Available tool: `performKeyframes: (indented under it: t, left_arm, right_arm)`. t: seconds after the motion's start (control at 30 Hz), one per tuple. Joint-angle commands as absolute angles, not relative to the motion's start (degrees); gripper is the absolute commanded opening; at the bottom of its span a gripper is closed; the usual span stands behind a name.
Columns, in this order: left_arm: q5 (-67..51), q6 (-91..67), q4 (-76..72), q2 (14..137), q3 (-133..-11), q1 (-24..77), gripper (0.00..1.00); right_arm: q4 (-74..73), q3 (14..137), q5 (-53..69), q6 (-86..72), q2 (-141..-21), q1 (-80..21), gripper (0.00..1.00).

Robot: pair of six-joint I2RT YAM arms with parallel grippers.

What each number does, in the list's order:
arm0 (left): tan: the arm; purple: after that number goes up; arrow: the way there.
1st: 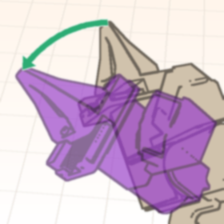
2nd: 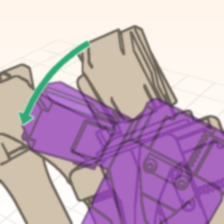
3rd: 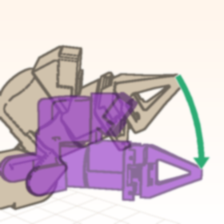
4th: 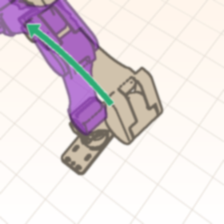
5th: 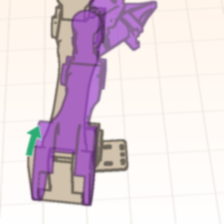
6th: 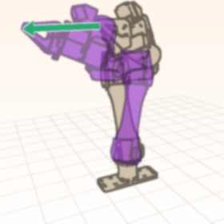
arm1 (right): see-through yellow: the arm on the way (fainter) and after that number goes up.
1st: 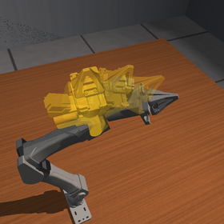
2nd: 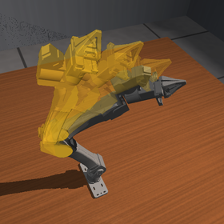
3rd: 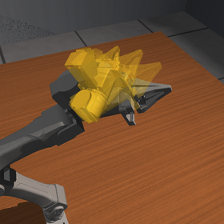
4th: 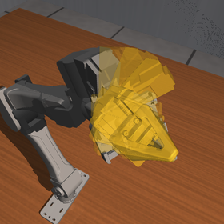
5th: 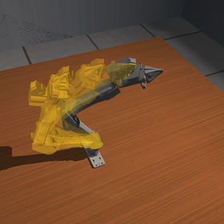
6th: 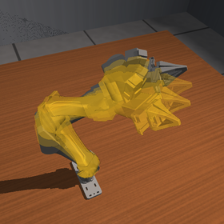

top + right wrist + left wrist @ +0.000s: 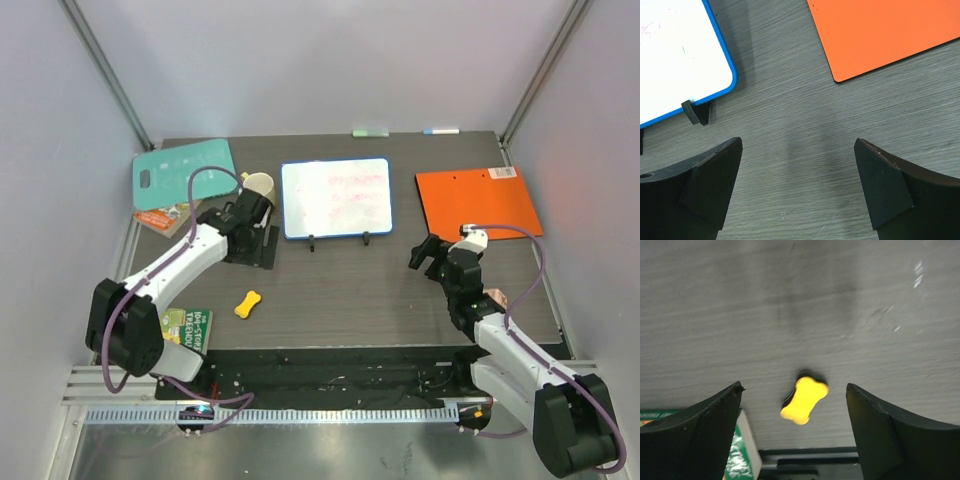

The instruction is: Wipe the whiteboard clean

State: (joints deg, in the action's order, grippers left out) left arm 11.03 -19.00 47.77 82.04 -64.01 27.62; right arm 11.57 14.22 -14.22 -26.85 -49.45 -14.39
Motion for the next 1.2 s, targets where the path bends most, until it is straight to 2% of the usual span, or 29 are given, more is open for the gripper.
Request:
performKeyframes:
  t: [0.0,0.07,0.2,0.73,1.07,1.17]
  left_arm:
    - [11.44,-14.5,52.04,82.53,-59.51,27.51,0.77]
    - [6.35,-14.06,51.33,82.0,-58.98,27.42,0.77]
    - [6.33,-14.15,51.06,82.35,-58.18,27.51,0.7]
    - [-1.21,-13.8,52.47,94.04,-60.03,27.6,0.64]
    - [-0.35,-14.41,53.44,97.47,-60.73,27.69,0.58]
    - [2.98,-15.38,53.79,98.0,-60.82,27.51,0.55]
  right_arm:
    - [14.15,14.77,-12.66,-25.66,-49.31,-14.5,1.0]
    - [14.24,14.77,-12.66,-25.58,-49.31,-14.5,1.0]
    - [14.24,14.94,-12.48,-25.58,-49.66,-14.41,1.0]
    - [14.15,15.21,-12.57,-25.66,-50.36,-14.5,1.0]
    - [13.97,15.38,-12.83,-25.58,-50.54,-14.59,1.0]
    - [13.97,15.38,-12.83,-25.66,-50.62,-14.5,1.0]
